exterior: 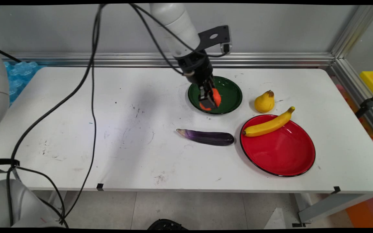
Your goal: Place the picked object on the table
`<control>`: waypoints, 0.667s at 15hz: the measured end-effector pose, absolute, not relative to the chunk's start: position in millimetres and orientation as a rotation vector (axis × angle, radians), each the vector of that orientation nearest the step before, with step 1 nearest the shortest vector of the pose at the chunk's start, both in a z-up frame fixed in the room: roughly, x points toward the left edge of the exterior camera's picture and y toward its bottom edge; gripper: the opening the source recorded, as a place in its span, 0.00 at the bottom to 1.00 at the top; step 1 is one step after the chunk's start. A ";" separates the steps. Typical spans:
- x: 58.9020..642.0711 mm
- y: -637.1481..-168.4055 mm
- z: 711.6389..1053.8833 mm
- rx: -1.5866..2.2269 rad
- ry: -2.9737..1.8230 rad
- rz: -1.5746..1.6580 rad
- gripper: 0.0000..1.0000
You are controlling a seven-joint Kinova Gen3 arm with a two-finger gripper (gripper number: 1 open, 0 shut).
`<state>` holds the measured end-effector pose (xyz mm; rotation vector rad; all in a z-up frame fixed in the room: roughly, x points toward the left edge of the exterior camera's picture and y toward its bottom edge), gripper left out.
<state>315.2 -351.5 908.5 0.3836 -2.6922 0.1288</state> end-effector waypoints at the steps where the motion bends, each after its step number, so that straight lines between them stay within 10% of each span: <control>1: 315.9 -342.8 911.3 0.349 -2.693 0.108 0.00; 10: 304.1 -292.3 904.5 0.230 -2.694 0.034 0.00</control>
